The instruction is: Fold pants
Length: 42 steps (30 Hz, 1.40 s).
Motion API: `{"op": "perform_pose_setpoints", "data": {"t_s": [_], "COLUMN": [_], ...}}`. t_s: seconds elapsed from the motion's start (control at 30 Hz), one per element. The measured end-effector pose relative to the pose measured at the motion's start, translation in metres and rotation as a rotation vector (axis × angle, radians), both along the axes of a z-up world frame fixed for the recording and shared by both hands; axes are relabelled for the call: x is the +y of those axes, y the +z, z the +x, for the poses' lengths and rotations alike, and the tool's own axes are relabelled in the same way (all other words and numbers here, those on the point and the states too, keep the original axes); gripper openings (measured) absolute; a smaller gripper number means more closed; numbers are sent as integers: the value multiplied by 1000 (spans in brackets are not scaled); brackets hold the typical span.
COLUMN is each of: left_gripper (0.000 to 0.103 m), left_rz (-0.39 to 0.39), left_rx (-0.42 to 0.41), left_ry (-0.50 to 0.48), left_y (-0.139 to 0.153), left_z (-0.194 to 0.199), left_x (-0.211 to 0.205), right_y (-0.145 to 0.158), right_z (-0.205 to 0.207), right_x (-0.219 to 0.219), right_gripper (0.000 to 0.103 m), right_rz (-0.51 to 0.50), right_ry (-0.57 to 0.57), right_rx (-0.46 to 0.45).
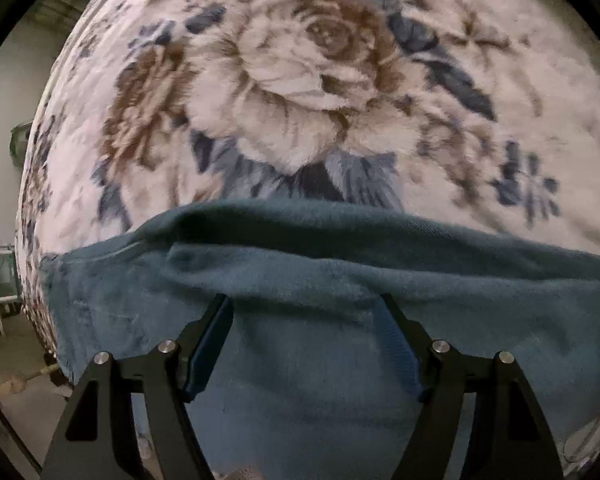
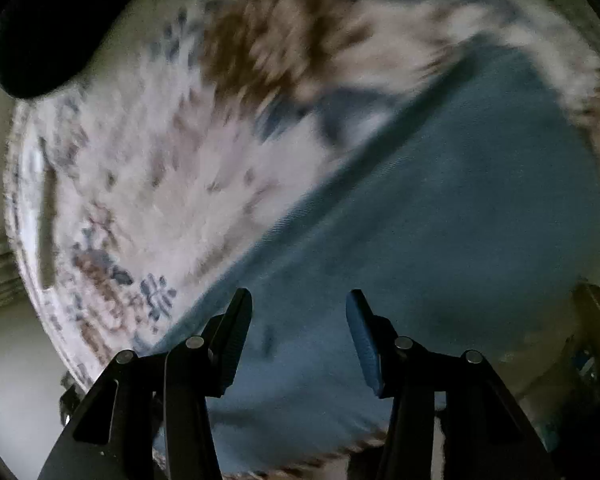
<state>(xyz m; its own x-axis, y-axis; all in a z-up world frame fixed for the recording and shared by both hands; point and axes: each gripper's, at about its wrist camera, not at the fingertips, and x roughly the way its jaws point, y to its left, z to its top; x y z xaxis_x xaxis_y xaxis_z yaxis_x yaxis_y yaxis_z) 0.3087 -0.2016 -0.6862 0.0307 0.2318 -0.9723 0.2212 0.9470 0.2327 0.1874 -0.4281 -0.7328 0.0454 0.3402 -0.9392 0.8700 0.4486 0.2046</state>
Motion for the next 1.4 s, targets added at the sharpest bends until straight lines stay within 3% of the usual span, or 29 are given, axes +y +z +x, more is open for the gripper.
{"op": "perform_pose_setpoints", "data": {"t_s": [0.13, 0.37, 0.53, 0.6, 0.67, 0.77, 0.9, 0.97, 1.03, 1.07, 1.1, 1.17, 1.33, 1.4], "left_gripper": [73, 73, 73, 73, 73, 73, 73, 73, 73, 73, 73, 73, 73, 73], "left_rz": [-4, -20, -24, -25, -31, -41, -47, -49, -36, -30, -20, -8, 1, -5], "left_rx": [-1, 5, 16, 17, 16, 11, 2, -4, -15, -17, -23, -33, -32, -37], "left_ry": [0, 8, 13, 14, 16, 20, 36, 52, 63, 64, 67, 75, 99, 116], "left_y": [-8, -11, -19, -17, -15, -9, -2, 2, 8, 10, 13, 18, 19, 19], "left_z": [5, 6, 13, 13, 13, 13, 15, 15, 16, 14, 13, 11, 8, 9], "left_x": [2, 4, 9, 6, 7, 9, 20, 30, 41, 45, 51, 62, 87, 96], "right_y": [-23, -23, -26, -20, -16, -3, 33, 34, 16, 6, -1, -13, -41, -45], "right_z": [27, 39, 39, 32, 26, 22, 32, 38, 41, 40, 35, 26, 29, 31], "right_x": [23, 43, 50, 47, 41, 39, 40, 46, 62, 71, 76, 90, 100, 104], "right_gripper": [50, 50, 33, 17, 6, 0, 0, 0, 4, 13, 29, 47, 46, 30], "right_rz": [-89, -186, -216, -231, -243, -277, -380, -289, -70, 29, 85, 142, 146, 102], "right_ry": [48, 84, 71, 69, 68, 69, 110, 138, 146, 132, 114, 70, -51, -47], "right_rx": [90, 133, 146, 136, 108, 57, -39, -51, -4, 14, 20, 36, 94, 145]}}
